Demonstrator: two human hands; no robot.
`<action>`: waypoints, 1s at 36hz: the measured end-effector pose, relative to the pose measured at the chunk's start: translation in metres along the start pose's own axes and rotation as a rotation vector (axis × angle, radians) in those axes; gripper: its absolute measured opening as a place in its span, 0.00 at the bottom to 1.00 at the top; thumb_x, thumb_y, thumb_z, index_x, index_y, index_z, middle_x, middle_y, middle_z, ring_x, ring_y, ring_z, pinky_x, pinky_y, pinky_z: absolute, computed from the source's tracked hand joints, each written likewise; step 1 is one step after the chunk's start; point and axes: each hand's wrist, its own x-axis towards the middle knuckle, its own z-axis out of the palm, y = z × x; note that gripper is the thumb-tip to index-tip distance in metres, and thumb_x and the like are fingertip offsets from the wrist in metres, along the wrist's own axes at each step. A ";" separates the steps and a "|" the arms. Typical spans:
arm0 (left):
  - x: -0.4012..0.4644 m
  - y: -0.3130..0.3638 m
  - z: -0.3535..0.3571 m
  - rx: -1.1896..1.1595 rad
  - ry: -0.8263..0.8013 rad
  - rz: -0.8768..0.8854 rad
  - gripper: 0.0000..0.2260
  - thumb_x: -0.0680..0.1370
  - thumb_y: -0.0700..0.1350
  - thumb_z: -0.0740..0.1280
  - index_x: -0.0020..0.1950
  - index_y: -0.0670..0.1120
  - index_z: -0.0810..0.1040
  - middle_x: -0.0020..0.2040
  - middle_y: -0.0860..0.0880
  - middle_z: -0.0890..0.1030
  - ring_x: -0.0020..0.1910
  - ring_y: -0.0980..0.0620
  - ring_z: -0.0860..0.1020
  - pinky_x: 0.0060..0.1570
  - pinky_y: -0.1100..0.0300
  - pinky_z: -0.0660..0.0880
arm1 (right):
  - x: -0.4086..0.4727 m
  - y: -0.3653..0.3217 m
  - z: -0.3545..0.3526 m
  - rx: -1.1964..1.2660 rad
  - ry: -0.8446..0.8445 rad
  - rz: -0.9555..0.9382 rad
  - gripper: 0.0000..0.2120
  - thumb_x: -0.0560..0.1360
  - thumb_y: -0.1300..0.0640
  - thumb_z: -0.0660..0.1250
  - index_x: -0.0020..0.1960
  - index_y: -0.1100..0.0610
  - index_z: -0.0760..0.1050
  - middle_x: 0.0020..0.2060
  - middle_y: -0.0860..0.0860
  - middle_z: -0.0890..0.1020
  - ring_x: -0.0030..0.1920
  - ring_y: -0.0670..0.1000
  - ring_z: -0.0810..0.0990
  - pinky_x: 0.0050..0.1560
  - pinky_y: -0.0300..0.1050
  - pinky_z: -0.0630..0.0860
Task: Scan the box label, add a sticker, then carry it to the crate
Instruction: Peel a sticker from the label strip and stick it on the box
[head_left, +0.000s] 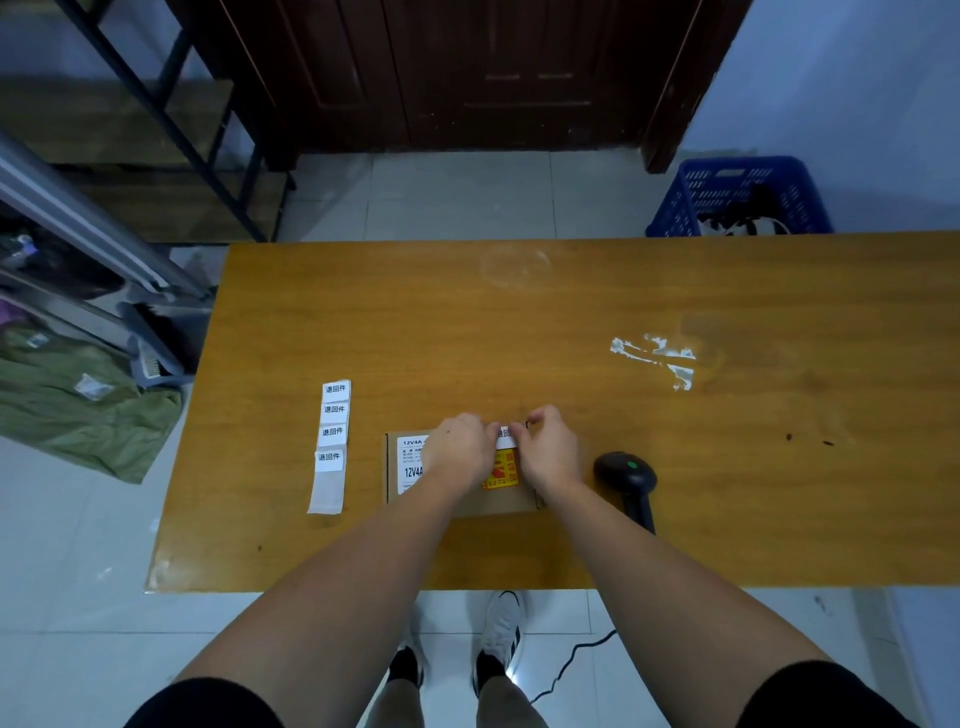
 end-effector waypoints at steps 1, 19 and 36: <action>0.000 0.000 0.001 0.002 0.009 0.006 0.20 0.86 0.57 0.58 0.50 0.44 0.82 0.49 0.42 0.85 0.42 0.44 0.76 0.41 0.52 0.72 | 0.000 0.000 0.000 -0.006 -0.004 -0.001 0.11 0.79 0.48 0.65 0.58 0.53 0.73 0.52 0.55 0.82 0.48 0.55 0.79 0.47 0.49 0.76; -0.004 -0.009 -0.001 0.095 -0.112 0.157 0.14 0.85 0.53 0.62 0.57 0.43 0.79 0.53 0.42 0.84 0.45 0.45 0.75 0.43 0.52 0.71 | -0.004 0.011 -0.002 -0.034 -0.075 -0.093 0.17 0.79 0.59 0.65 0.67 0.57 0.71 0.41 0.50 0.80 0.43 0.51 0.80 0.40 0.44 0.73; -0.023 -0.103 -0.045 0.368 -0.019 0.016 0.36 0.78 0.75 0.45 0.54 0.48 0.78 0.40 0.49 0.79 0.40 0.47 0.80 0.33 0.55 0.73 | -0.013 0.033 -0.022 -0.123 -0.099 -0.032 0.31 0.75 0.42 0.72 0.71 0.57 0.69 0.60 0.54 0.80 0.59 0.54 0.79 0.55 0.50 0.79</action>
